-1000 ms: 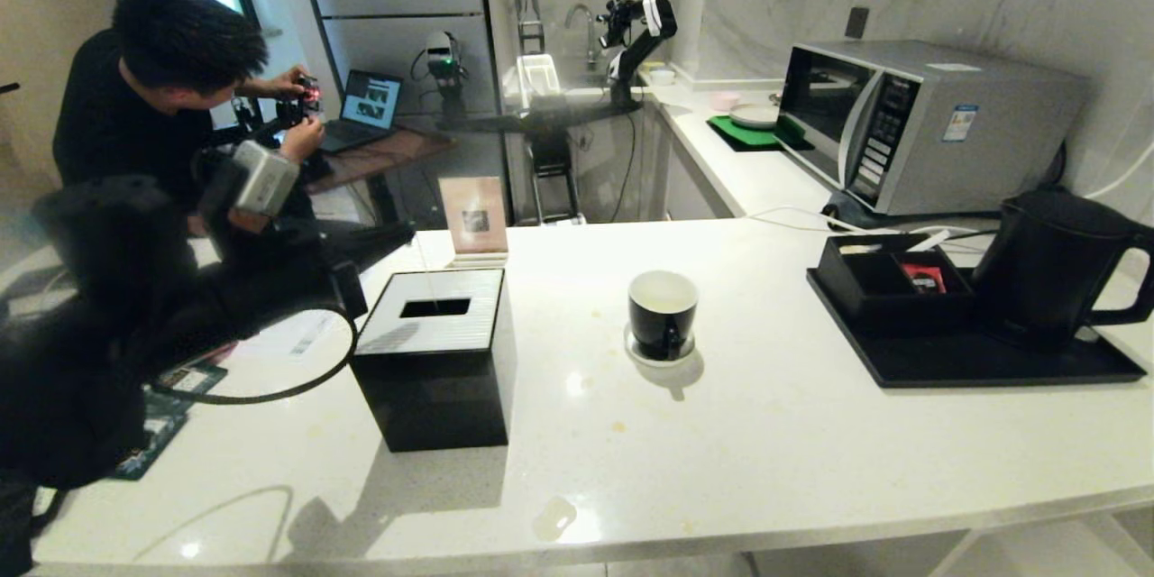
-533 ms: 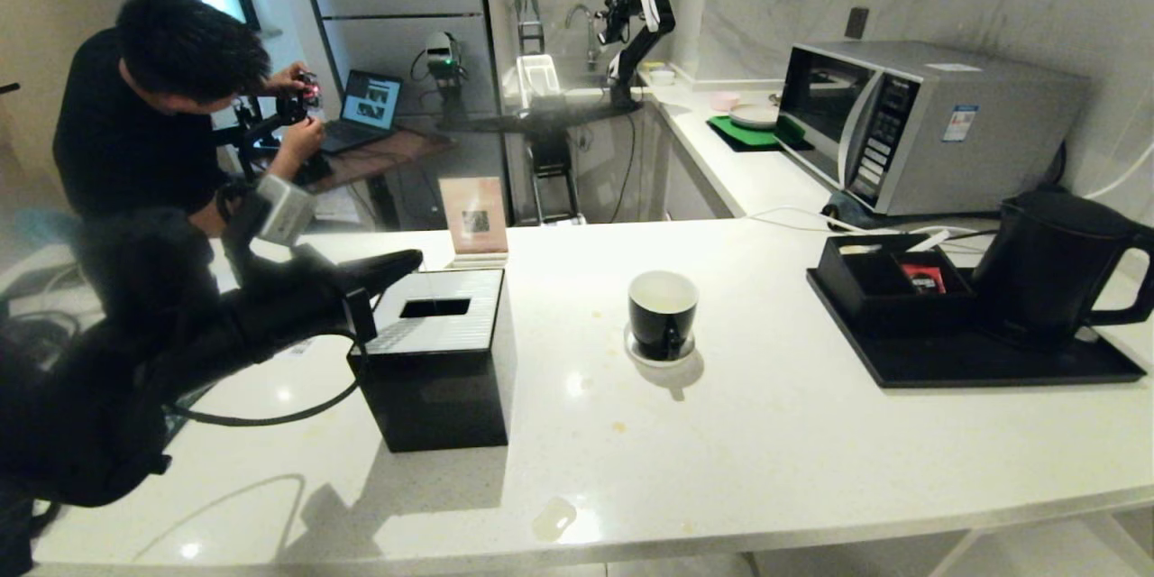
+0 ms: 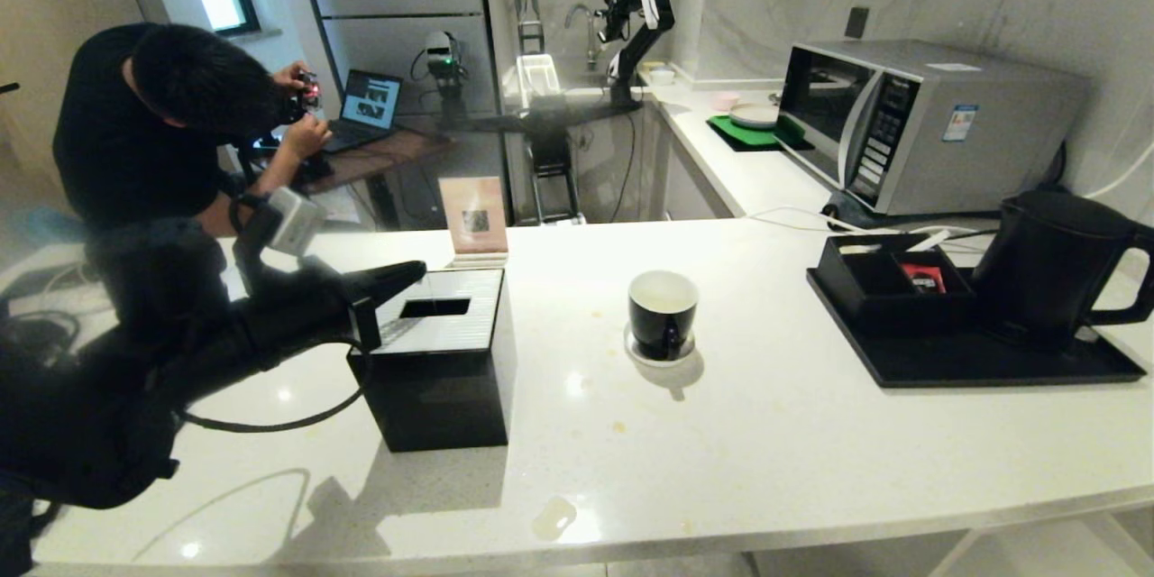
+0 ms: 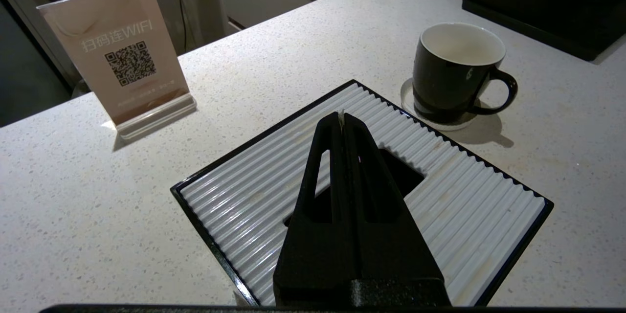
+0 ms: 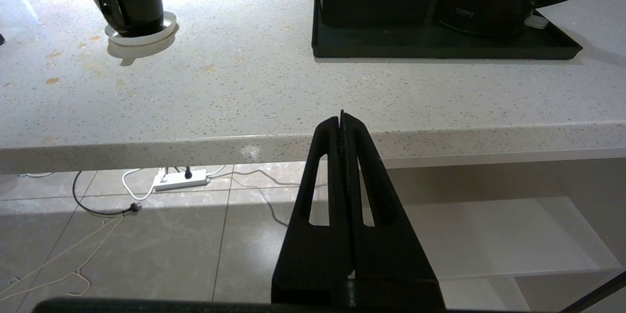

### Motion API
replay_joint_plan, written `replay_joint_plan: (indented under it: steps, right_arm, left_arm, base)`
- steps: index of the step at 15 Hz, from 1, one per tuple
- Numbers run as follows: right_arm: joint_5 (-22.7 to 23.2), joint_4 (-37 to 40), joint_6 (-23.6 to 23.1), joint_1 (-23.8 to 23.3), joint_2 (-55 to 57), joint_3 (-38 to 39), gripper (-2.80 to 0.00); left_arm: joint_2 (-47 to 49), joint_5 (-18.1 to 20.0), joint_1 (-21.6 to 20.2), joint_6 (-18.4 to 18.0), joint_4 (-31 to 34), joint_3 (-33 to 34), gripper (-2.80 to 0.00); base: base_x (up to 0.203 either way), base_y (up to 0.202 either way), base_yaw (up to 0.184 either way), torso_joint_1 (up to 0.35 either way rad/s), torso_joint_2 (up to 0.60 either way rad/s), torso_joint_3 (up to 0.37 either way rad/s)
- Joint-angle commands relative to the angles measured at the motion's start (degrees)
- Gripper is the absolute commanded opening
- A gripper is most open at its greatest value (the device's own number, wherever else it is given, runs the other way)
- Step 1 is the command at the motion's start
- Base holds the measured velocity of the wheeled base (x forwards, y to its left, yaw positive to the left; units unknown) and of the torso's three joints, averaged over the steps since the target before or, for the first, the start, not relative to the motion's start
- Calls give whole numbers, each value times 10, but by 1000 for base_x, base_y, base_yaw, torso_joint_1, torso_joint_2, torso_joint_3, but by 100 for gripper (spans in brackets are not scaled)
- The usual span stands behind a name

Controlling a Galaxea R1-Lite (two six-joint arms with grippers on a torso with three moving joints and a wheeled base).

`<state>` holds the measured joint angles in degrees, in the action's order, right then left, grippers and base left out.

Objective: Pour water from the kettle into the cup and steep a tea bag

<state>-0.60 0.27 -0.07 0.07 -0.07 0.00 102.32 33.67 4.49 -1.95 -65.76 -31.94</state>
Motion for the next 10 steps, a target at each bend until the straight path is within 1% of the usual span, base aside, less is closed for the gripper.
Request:
replay_joint_plan:
  steps: [1,5,6,7,10]
  right_arm:
    - [0,0,0,0,1,0,-280]
    - [0,0,0,0,1,0,-280]
    - [0,0,0,0,1,0,-280]
    - [0,0,0,0,1,0,-280]
    - [0,0,0,0,1,0,-280]
  left_arm:
    - [3,2,0,-1,-3,-1,-280]
    - [3,2,0,0,-3,-1,-280]
    - [3,2,0,0,-3,-1,-30]
    - [3,2,0,-1,-4,-1,0]
    - [3,1,1,-2,-8,-1,0]
  base:
    - [0,0,0,0,0,0]
    - [0,0,0,0,0,0]
    - [0,0,0,0,0,0]
    - [0,0,0,0,0,0]
    - [0,0,0,0,0,0]
